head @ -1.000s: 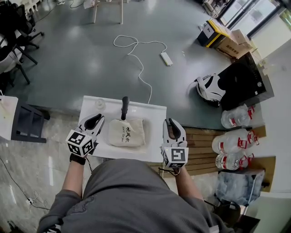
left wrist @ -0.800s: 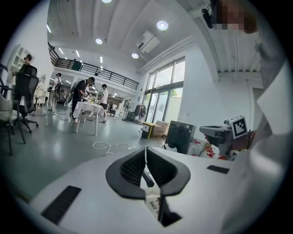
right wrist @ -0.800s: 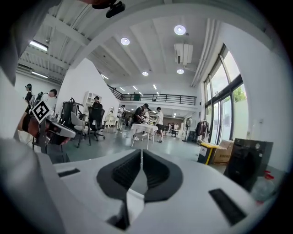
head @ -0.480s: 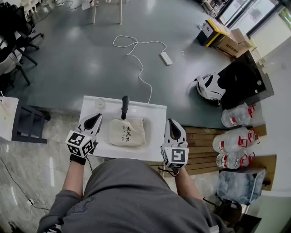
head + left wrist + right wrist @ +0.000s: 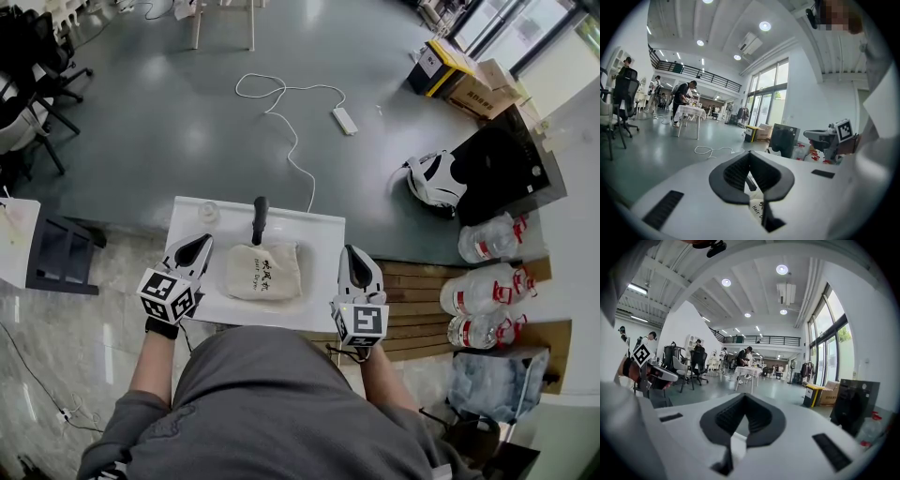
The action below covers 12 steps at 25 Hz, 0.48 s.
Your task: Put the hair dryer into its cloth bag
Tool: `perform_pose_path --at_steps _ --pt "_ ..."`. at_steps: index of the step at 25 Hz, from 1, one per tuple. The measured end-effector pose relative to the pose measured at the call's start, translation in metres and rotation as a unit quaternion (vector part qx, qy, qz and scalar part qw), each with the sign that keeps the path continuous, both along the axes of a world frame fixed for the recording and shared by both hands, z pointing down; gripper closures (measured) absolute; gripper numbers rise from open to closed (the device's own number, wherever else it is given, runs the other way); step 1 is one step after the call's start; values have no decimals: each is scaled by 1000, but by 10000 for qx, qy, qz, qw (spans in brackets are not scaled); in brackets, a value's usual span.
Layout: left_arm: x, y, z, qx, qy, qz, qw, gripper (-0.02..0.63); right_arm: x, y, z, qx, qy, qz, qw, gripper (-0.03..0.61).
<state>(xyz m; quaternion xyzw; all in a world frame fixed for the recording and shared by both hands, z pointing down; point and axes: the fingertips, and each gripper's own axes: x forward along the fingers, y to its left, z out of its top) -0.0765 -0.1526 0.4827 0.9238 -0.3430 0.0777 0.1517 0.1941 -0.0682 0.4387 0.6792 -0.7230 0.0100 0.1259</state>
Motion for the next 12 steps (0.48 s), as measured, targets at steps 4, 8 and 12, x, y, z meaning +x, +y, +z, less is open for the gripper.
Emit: perform_pose_path --at_steps 4,8,12 --pt "0 1 -1 17 -4 -8 10000 611 0 -1 0 9 -5 -23 10000 578" --pt "0 1 -1 11 -9 -11 10000 611 -1 -2 -1 8 -3 -36 10000 578" --pt "1 -1 -1 -2 -19 -5 10000 611 0 -4 -1 -13 7 -40 10000 578"
